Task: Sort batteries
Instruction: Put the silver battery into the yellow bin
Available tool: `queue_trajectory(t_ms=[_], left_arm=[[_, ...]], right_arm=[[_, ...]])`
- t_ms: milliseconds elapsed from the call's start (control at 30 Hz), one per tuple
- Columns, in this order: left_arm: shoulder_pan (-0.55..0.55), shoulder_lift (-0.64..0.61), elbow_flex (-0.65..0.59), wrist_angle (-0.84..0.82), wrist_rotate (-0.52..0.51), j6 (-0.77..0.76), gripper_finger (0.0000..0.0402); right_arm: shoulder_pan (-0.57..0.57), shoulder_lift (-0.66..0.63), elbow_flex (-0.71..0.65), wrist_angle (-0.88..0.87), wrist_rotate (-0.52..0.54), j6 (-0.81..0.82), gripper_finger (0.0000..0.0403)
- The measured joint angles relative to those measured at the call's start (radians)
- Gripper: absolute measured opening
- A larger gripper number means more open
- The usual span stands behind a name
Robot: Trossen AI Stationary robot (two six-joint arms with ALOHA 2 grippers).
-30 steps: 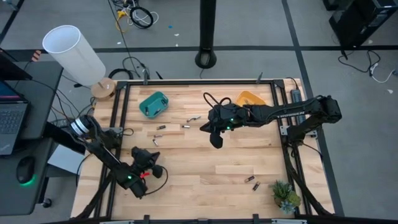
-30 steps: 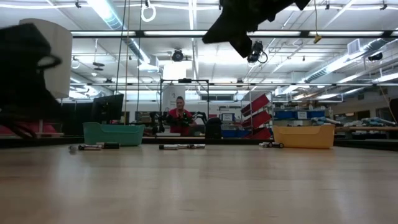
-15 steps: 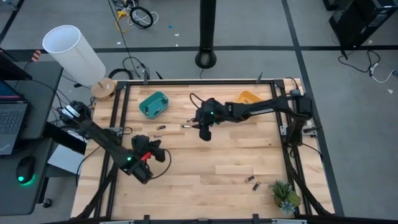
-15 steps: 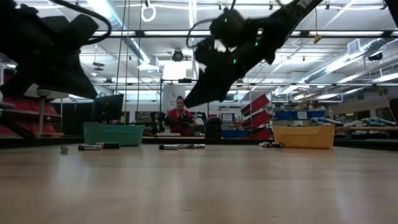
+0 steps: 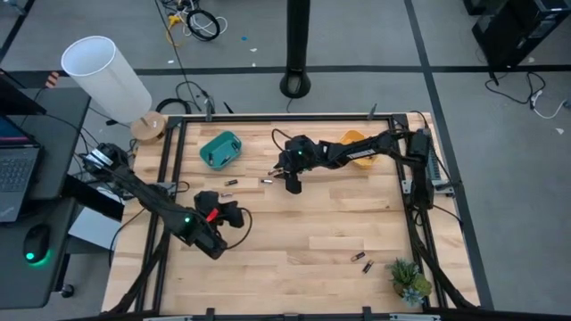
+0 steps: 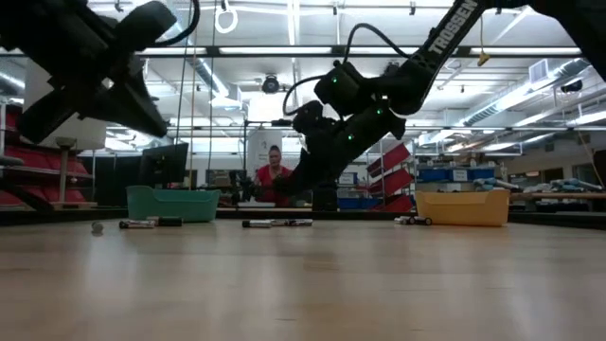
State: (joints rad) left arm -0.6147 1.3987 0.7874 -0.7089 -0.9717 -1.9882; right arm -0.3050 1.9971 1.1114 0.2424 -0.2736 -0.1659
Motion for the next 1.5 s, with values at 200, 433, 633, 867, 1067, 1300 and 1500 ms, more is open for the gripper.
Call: queue_trajectory(t_ms=[200, 433, 633, 867, 1067, 1300, 1500], left_arm=[[0.000, 0.000, 0.053, -0.013, -0.003, 0.051, 0.0038], [0.023, 0.000, 0.101, -0.045, 0.049, 0.101, 0.0114], [0.058, 0.000, 0.128, -0.046, 0.061, 0.153, 0.0144], [0.090, 0.000, 0.158, -0.045, 0.096, 0.208, 0.0144], [0.090, 0.000, 0.181, -0.046, 0.168, 0.209, 0.0144], [0.090, 0.001, 0.210, -0.062, 0.233, 0.209, 0.0144], [0.089, 0.001, 0.250, -0.118, 0.227, 0.210, 0.0144]], right_arm=[[-0.050, -0.010, -0.044, 0.048, -0.038, 0.002, 0.0172], [-0.078, -0.011, -0.169, 0.189, -0.084, -0.037, 0.0170], [-0.080, -0.001, -0.196, 0.260, -0.077, -0.032, 0.0170], [-0.079, 0.098, -0.196, 0.349, -0.092, -0.003, 0.0170], [-0.068, 0.152, -0.191, 0.405, -0.082, 0.055, 0.0163], [-0.062, 0.154, -0.203, 0.408, -0.034, 0.058, 0.0109], [-0.063, 0.155, -0.216, 0.419, -0.022, 0.059, 0.0028]])
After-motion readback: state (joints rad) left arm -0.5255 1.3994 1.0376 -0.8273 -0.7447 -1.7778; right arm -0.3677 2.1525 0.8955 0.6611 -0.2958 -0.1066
